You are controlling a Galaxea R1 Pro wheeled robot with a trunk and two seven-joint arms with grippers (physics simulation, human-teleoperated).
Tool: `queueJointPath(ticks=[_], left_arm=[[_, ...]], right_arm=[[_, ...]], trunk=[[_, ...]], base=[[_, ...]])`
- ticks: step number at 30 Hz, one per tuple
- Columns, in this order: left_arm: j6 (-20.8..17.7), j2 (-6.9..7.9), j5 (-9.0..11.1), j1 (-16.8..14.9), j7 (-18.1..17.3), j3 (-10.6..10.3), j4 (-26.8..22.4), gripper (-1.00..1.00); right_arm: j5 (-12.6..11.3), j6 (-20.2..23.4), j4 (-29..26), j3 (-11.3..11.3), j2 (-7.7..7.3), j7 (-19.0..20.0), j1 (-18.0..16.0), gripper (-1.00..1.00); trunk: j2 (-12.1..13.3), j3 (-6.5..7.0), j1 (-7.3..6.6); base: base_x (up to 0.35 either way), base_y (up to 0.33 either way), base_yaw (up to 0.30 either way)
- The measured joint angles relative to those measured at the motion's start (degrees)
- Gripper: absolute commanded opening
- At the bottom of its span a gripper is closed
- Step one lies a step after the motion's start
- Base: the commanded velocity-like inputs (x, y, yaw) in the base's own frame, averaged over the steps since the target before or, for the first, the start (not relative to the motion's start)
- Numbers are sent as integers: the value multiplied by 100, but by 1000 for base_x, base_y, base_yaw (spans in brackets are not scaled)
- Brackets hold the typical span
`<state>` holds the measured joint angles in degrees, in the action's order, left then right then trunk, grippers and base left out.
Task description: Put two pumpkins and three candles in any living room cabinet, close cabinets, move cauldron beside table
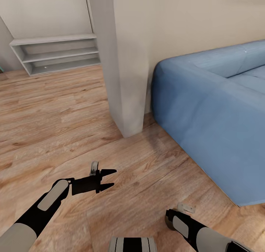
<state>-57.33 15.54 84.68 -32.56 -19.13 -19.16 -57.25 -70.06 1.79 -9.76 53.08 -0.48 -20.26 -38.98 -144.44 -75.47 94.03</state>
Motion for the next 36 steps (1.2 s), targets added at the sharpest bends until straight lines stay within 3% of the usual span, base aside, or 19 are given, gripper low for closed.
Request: queueJointPath(ticks=[11,18,33,36], left_arm=[[0,-3,0,0,0,-3,0,100],[0,-2,-3,1,1,-3,-2,100],[0,-3,-18,0,0,-5,0,100],[1,-3,-22,0,0,-5,0,100]], right_arm=[[57,44,0,3,0,5,2,100],[132,73,71,31,-10,325,-1,100],[49,76,90,1,-7,391,1,100],[46,76,90,4,-3,394,2,100]], trunk=[[0,0,0],[-1,0,-1],[0,0,0],[-4,-66,8]], base=[[0,0,0],[0,0,0],[0,0,0],[0,0,0]])
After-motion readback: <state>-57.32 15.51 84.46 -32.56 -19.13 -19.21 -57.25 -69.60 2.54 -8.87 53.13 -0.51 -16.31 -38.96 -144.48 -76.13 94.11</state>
